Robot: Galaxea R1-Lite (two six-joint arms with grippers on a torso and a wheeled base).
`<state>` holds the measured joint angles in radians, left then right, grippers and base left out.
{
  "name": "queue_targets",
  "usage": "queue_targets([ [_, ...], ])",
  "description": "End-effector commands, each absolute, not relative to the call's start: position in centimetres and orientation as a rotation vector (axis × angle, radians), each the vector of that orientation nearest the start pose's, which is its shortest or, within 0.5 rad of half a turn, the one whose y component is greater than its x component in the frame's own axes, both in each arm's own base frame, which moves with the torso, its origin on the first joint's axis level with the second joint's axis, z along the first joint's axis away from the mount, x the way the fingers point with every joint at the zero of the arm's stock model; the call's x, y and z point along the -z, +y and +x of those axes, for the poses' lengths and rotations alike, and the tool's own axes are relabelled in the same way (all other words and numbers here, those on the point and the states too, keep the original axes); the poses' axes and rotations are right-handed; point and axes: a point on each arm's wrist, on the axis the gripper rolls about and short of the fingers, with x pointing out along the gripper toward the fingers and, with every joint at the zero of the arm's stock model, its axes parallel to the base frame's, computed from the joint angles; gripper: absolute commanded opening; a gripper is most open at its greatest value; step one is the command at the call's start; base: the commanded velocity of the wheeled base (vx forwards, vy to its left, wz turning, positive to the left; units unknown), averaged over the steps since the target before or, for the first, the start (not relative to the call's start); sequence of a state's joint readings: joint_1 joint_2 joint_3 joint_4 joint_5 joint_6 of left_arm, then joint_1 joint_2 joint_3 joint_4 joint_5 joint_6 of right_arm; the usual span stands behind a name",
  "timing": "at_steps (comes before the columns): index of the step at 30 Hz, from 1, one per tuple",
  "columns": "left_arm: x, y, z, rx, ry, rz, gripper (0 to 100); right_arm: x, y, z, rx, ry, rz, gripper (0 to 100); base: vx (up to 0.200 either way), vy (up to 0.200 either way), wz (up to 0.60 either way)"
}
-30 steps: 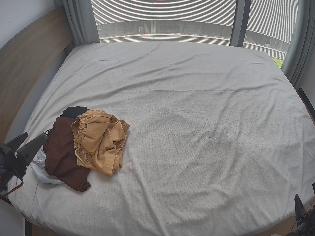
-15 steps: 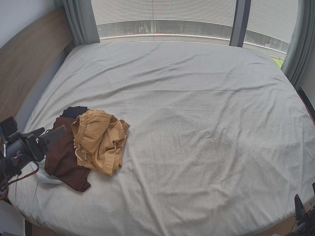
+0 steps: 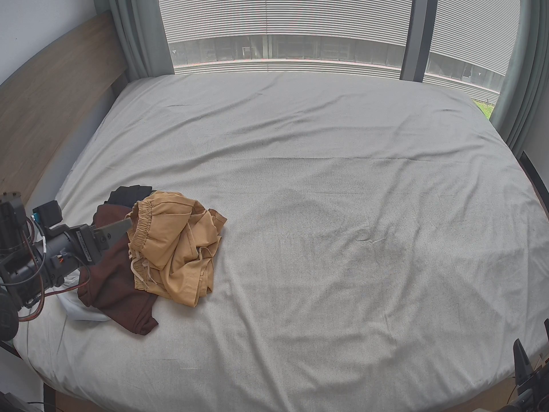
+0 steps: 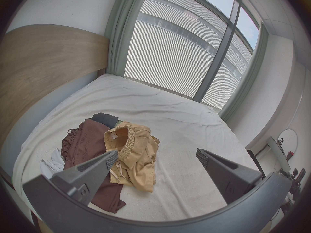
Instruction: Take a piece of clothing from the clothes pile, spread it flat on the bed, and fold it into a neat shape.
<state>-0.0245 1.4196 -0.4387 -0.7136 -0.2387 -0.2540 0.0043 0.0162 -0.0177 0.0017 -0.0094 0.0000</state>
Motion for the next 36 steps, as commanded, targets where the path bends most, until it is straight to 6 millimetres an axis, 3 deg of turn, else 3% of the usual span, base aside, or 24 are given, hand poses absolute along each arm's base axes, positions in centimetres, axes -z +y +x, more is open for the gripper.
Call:
queue_targets([
  [1,-14.8,-0.3,23.7,0.198,0.351,-0.295,100,-7.5,0.0,-2.3,0.005,0.002,0.0,100,0.0,0.0,0.0],
  [13,-13.6,-0.3,28.0,0.195,0.359,-0.298,100,-7.5,0.0,-2.3,0.005,0.002,0.0,100,0.0,0.0,0.0],
  [36,-11.5,-0.5,32.6,0.199,0.398,-0.301,100,-7.5,0.0,-2.3,0.005,0.002,0.0,100,0.0,0.0,0.0],
])
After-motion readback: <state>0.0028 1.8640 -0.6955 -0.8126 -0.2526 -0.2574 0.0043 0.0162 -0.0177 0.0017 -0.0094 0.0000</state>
